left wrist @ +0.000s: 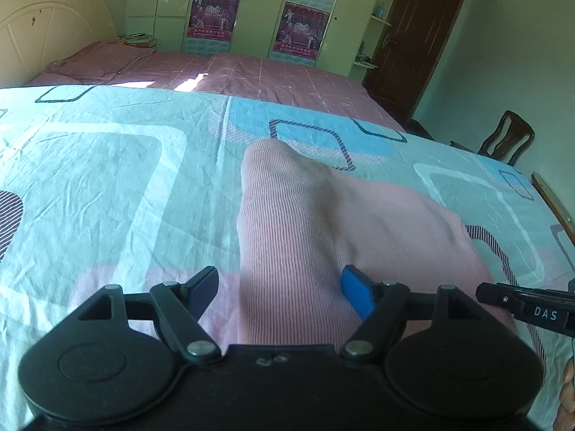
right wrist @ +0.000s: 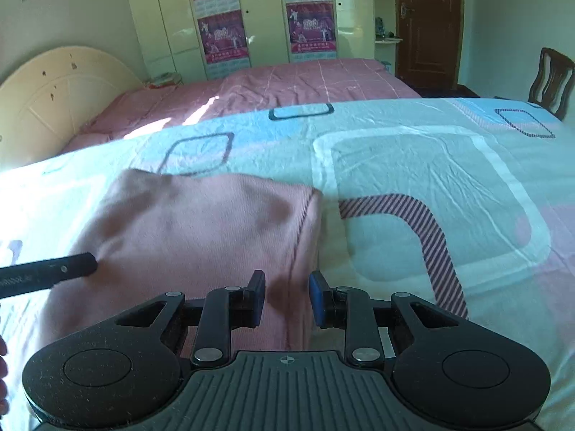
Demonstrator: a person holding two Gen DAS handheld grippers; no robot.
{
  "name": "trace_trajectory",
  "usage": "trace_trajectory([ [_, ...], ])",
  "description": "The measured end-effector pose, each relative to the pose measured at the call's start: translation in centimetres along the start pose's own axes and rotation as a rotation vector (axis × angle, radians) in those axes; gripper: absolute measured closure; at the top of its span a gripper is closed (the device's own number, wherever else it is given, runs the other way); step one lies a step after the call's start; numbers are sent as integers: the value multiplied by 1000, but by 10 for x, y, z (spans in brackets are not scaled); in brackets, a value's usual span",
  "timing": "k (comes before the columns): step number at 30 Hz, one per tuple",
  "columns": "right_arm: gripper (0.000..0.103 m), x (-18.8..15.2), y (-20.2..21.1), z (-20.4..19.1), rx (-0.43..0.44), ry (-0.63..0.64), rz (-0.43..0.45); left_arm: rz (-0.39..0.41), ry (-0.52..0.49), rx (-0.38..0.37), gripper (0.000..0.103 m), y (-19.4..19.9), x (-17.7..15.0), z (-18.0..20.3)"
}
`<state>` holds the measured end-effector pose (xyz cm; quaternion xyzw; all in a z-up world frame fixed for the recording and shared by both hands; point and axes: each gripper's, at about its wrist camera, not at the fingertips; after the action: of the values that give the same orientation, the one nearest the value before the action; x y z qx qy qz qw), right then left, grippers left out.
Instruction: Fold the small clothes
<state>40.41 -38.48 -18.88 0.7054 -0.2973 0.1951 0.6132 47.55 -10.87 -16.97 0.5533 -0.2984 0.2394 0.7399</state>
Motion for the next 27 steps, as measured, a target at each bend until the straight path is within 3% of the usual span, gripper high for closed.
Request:
trace_trajectory([
  [3, 76, -2, 1, 7, 8, -49, -11, -11, 3, 2, 27, 4, -2, 1],
  [14, 76, -19, 53, -5, 45, 9, 24, -39, -29, -25, 29, 31, -19, 9],
  [23, 76, -51, 63, 9, 29, -12, -43, -59, -14, -45, 27, 42, -40, 7],
  [27, 77, -60, 67, 15, 62, -42, -73, -94, -14, -58, 25, 39, -51, 7],
])
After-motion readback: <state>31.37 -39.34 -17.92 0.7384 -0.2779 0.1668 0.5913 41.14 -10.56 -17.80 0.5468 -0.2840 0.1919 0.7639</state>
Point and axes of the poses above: each gripper's, at about its wrist camera, not at the fingertips, and y roughly against the way its jaws point, z to its right, x to its top, and after that the axes turned 3 degrees about z, right-handed
